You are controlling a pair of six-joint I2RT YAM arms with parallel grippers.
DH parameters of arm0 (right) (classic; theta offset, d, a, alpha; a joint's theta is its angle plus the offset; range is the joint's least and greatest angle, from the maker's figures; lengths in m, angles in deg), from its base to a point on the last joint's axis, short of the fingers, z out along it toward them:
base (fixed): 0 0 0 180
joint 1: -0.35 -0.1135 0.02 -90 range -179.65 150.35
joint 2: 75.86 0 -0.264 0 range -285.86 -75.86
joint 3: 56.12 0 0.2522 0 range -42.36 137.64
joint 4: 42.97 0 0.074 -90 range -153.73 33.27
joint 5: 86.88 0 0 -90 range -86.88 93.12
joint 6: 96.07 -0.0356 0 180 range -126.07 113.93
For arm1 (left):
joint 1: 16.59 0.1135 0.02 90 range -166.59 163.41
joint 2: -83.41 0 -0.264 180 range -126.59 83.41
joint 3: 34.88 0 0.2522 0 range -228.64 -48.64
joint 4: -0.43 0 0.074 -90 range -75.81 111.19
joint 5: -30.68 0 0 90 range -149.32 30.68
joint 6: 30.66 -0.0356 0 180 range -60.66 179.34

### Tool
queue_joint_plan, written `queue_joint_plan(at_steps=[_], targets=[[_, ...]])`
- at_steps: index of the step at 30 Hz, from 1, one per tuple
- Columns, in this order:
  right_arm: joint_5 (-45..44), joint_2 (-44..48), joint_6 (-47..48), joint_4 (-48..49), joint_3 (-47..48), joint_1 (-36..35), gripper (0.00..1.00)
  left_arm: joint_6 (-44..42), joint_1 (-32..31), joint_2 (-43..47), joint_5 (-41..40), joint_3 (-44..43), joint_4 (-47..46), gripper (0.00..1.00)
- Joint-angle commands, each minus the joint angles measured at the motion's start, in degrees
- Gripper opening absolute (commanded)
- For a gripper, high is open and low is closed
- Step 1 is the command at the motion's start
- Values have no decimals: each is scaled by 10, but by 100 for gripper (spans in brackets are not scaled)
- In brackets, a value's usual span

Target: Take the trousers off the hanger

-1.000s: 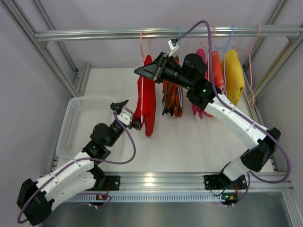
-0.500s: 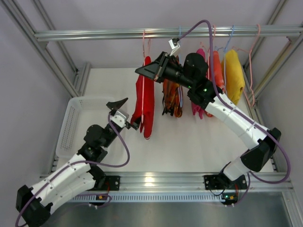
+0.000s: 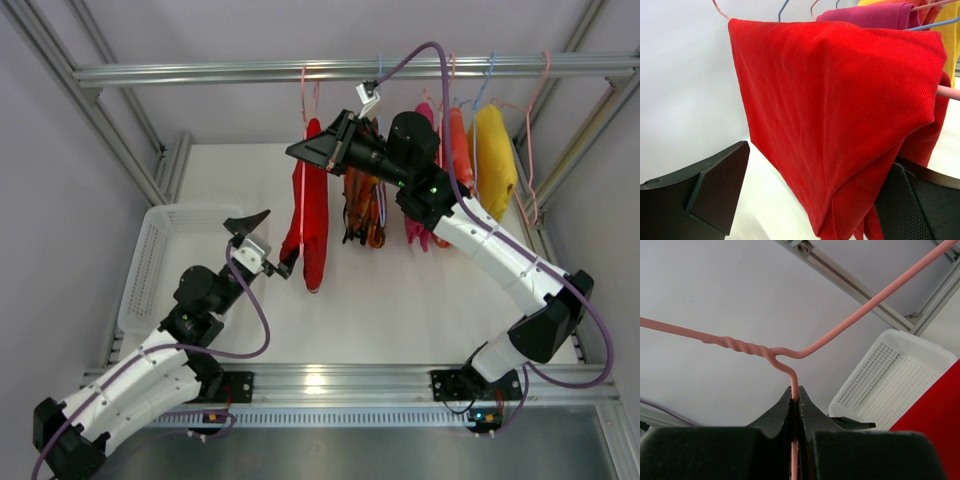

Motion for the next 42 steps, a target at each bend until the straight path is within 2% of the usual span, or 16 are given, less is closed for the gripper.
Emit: queue_joint_plan(at_steps=[1,18,28,32,37,39,42], targets=[[7,33,7,72,36,8,0,-6,-1,-2,6,-16,-17,99],[10,31,-1,70,30,11,0,-23,-1,20,5,-5,12,99],[17,34,-15,76,8,10,0,-47,-1,-104,-64,-35,-115,93],[16,39,-13,74,0,11,0,-52,-1,-134,-81,-50,-140,82],[16,51,-13,76,-24,11,0,-41,0,-129,-75,-55,-144,59],[15,53,-12,77,-32,12,0,-23,0,-120,-64,-61,-141,53],[15,56,-3,77,-44,17,0,5,0,-104,-35,-85,-110,28]])
